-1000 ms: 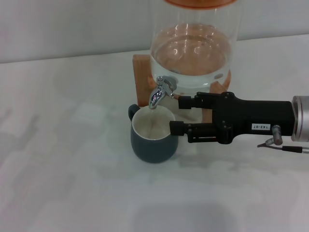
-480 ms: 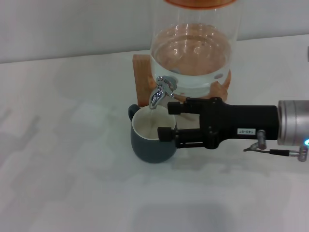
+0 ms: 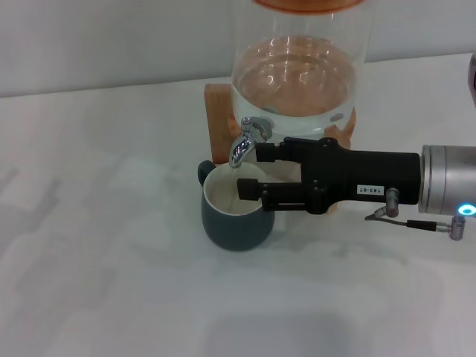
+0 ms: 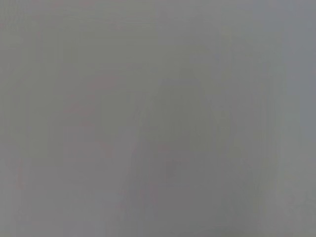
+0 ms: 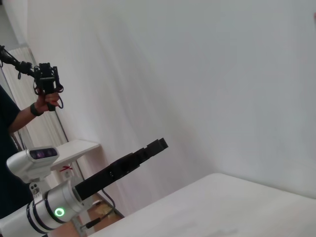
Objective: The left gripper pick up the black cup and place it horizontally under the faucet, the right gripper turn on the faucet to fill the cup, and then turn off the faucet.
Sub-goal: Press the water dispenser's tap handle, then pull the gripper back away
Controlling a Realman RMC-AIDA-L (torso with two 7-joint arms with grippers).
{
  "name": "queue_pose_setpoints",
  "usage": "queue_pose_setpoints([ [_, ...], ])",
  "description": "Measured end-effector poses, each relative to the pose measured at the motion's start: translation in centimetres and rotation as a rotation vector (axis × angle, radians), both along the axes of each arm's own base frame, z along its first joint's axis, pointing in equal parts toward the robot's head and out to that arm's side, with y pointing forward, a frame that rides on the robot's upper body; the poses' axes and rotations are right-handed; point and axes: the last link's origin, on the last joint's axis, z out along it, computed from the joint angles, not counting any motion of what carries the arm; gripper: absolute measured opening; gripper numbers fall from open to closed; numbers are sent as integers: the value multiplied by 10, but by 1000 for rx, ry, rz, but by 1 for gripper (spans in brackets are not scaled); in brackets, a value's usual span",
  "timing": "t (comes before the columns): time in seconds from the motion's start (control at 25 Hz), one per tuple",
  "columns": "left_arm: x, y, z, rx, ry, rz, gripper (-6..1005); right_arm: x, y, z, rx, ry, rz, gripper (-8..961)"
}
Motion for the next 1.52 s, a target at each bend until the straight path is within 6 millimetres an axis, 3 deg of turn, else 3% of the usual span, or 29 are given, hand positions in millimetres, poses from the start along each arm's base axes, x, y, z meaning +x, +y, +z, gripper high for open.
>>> queue_pose_setpoints([
  [1.16, -1, 0, 1, -1, 1, 2, 886, -5, 0, -8, 13, -13, 11, 806],
  [1.52, -1, 1, 0, -1, 2, 6, 886, -11, -8, -7, -25, 23, 60, 806],
])
